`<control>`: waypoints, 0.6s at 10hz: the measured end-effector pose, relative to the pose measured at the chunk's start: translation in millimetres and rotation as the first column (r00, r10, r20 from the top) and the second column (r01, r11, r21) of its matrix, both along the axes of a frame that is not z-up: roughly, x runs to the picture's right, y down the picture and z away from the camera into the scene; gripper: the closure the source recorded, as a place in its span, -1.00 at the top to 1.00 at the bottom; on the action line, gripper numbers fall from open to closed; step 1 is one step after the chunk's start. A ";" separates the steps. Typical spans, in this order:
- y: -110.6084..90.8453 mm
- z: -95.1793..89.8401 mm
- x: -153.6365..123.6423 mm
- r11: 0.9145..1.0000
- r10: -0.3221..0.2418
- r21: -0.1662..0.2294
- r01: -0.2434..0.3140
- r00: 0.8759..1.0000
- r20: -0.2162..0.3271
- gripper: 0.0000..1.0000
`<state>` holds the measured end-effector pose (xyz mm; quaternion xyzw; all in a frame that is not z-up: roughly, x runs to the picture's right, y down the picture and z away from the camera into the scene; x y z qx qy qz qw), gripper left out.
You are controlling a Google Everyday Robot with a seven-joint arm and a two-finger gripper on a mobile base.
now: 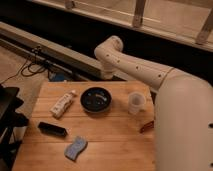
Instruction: Move the arm in a circular motion
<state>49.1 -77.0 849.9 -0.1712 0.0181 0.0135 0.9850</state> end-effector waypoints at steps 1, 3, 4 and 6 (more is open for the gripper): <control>-0.6 -0.1 24.7 1.000 0.015 0.004 -0.015 0.999 -0.046 -0.94; -0.7 -5.9 77.3 0.998 0.061 0.020 -0.059 0.989 -0.136 -0.94; 1.6 -12.5 104.4 0.996 0.086 0.026 -0.083 0.979 -0.183 -0.94; 13.8 -32.8 155.2 0.993 0.117 0.023 -0.115 0.959 -0.259 -0.94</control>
